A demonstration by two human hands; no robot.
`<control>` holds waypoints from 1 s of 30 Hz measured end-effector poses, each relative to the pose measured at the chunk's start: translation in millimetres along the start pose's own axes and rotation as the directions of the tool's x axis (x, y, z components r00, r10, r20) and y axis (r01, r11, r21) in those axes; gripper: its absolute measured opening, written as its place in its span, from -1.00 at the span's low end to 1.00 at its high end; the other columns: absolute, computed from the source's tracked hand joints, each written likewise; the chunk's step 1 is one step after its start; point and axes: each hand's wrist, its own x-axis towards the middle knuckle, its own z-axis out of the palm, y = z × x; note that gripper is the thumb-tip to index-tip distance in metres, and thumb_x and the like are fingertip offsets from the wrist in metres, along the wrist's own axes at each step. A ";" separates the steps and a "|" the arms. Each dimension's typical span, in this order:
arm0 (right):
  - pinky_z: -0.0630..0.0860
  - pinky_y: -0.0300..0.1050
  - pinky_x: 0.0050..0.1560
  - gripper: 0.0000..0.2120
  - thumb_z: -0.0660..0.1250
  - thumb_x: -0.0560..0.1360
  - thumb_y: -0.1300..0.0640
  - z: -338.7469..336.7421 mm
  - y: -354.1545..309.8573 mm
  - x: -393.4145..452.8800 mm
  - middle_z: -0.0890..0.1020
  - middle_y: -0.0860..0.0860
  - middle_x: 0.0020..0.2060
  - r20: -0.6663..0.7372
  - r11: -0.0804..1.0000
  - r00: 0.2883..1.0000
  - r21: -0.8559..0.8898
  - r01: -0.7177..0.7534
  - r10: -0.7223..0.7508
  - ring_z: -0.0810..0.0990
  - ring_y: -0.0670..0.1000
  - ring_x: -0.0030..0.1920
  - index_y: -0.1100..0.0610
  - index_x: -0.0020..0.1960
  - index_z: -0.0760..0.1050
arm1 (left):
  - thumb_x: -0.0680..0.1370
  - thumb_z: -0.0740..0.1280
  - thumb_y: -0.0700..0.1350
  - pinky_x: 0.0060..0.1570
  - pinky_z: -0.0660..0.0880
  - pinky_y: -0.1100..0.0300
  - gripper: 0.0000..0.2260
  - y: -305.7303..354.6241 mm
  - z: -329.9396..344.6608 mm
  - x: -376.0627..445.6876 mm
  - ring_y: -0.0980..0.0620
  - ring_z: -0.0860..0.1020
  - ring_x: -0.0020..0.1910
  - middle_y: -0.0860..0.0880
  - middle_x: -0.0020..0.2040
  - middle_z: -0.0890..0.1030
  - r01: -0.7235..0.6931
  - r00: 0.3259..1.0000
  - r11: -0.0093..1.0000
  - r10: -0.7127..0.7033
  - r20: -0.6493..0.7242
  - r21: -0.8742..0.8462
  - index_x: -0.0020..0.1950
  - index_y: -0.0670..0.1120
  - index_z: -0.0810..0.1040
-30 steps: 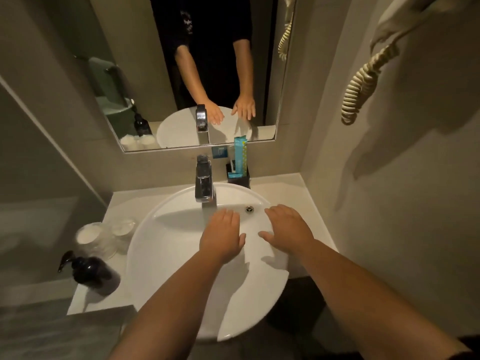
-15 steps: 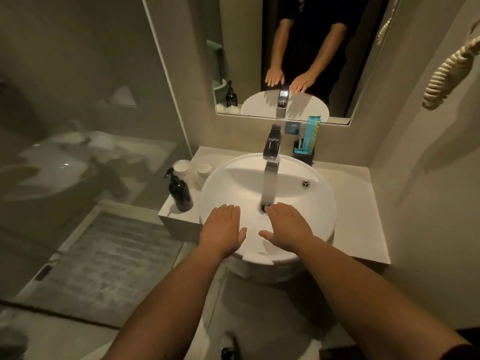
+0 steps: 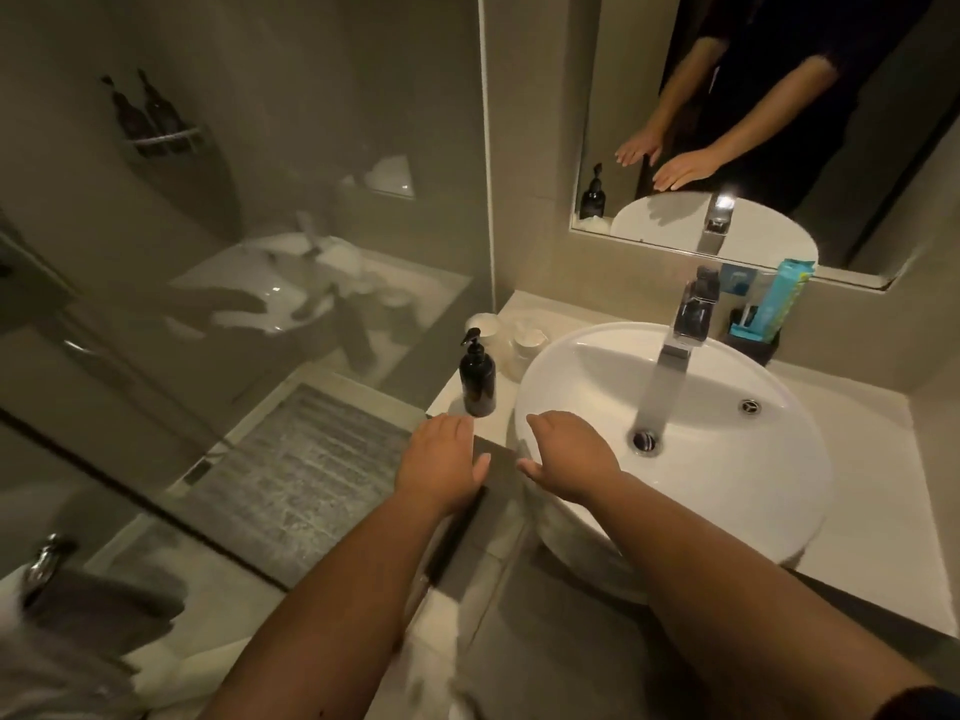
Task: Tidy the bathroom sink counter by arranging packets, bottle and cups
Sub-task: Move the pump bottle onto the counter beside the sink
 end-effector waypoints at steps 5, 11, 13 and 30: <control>0.44 -0.01 0.26 -0.44 0.28 0.52 -0.16 3.8 -21.6 44.2 0.52 0.08 0.29 0.018 0.998 0.998 0.029 -0.053 0.053 0.50 0.12 0.25 0.09 0.41 0.31 | 0.54 0.18 0.14 0.22 0.36 0.04 -0.60 -39.1 1.6 30.8 -0.08 0.46 0.15 -0.08 0.16 0.53 -0.017 0.999 1.000 0.016 -0.029 -0.025 0.24 -0.10 0.43; 0.46 0.01 0.24 -0.45 0.31 0.51 -0.13 8.3 -33.1 90.6 0.52 0.10 0.30 0.004 0.972 0.983 0.147 -0.184 0.186 0.52 0.13 0.24 0.09 0.41 0.32 | 0.56 0.20 0.12 0.36 0.27 -0.02 -0.56 -67.4 8.2 71.3 -0.10 0.41 0.28 -0.09 0.27 0.48 -0.050 0.999 0.995 0.052 0.015 -0.087 0.34 -0.10 0.35; 0.48 0.01 0.20 -0.48 0.34 0.50 -0.10 9.3 -34.6 104.5 0.54 0.11 0.27 -0.001 0.961 0.979 0.191 -0.201 0.205 0.54 0.14 0.21 0.09 0.37 0.36 | 0.56 0.21 0.12 0.38 0.27 -0.01 -0.54 -73.9 13.0 84.1 -0.09 0.40 0.30 -0.09 0.29 0.48 -0.051 0.998 0.993 0.054 0.024 -0.108 0.37 -0.10 0.34; 0.39 -0.10 0.16 -0.42 0.46 0.42 0.11 27.0 -13.4 186.9 0.56 0.10 0.24 0.102 0.914 0.990 0.386 -0.127 0.095 0.53 0.14 0.21 0.09 0.38 0.33 | 0.58 0.28 -0.03 0.07 0.44 0.02 -0.53 -79.6 50.5 160.7 -0.16 0.52 0.19 -0.12 0.27 0.53 0.093 0.988 0.868 -0.018 0.156 -0.488 0.46 -0.03 0.27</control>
